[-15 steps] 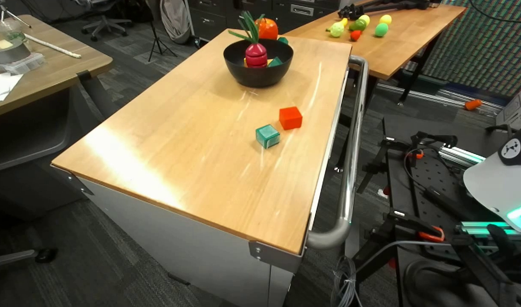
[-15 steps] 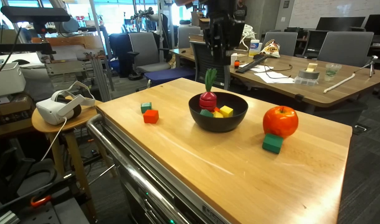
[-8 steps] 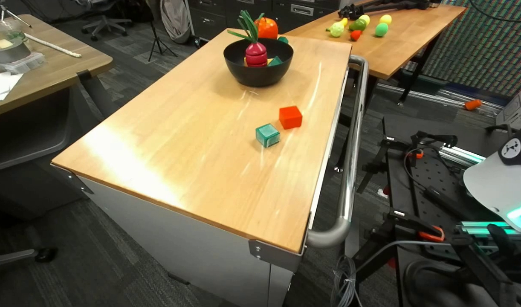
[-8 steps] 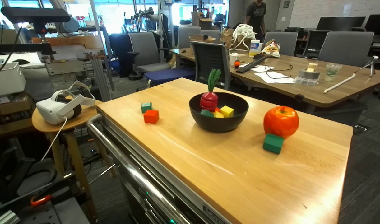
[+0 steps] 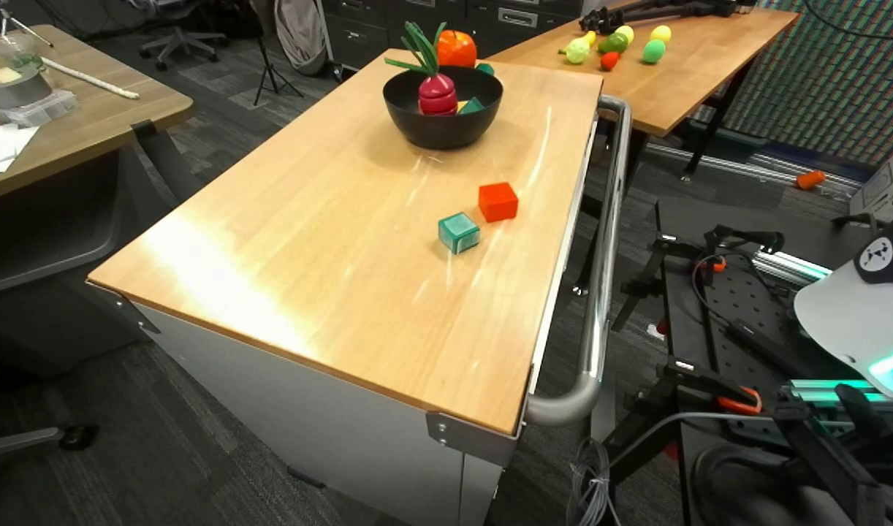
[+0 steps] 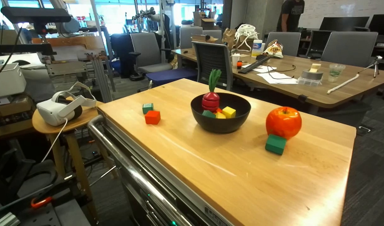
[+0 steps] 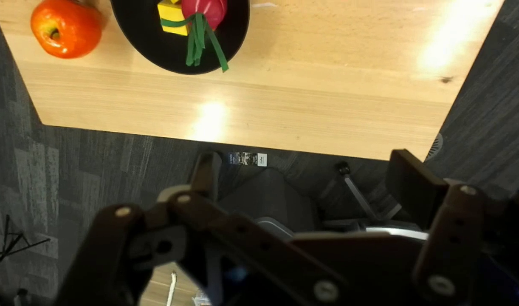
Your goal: Put all the blocks and the beetroot in the bowl then move the apple to the left
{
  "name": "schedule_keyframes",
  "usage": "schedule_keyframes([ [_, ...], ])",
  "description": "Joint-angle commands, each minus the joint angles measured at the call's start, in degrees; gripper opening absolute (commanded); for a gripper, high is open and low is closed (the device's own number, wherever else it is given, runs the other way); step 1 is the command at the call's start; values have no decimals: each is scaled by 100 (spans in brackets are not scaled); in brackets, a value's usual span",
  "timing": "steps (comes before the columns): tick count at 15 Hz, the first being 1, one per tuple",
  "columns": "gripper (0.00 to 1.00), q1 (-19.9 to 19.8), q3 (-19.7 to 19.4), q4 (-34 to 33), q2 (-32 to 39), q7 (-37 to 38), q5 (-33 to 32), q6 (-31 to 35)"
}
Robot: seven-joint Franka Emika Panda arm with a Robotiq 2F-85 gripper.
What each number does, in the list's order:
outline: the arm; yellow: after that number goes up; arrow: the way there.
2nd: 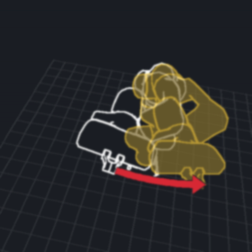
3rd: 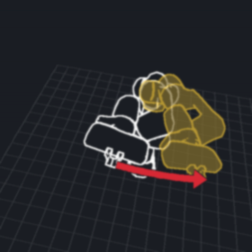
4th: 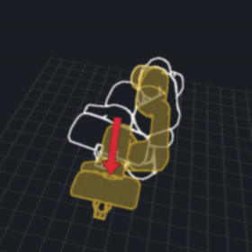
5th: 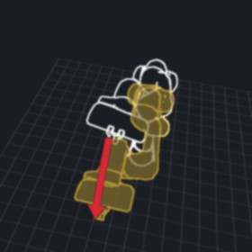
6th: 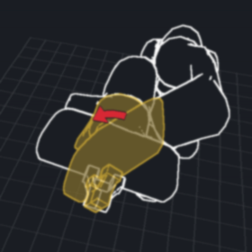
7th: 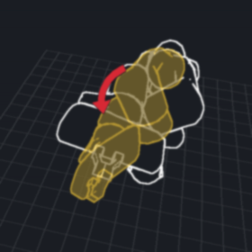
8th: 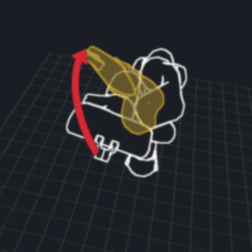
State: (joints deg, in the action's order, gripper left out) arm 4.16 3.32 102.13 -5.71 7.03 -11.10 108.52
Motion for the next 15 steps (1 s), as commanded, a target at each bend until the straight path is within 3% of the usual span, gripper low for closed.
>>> schedule_keyframes([
  [1, 100, 139, 319, 609, 55, 406, -352, 350],
  [4, 100, 338, 633, 1599, -76, 849, -802, 611],
  [6, 100, 469, 830, 2215, -116, 1596, -1176, 715],
  [8, 100, 554, 929, 2704, -43, 2008, -1162, 849],
  [11, 100, 541, 771, 3501, -123, 994, -615, 2037],
  [12, 100, 590, 908, 3002, 162, 1526, -870, 1343],
  [14, 100, 559, 830, 3317, 149, 1269, -759, 1823],
  [15, 100, 523, 811, 3366, 166, 1221, -1076, 2058],
])
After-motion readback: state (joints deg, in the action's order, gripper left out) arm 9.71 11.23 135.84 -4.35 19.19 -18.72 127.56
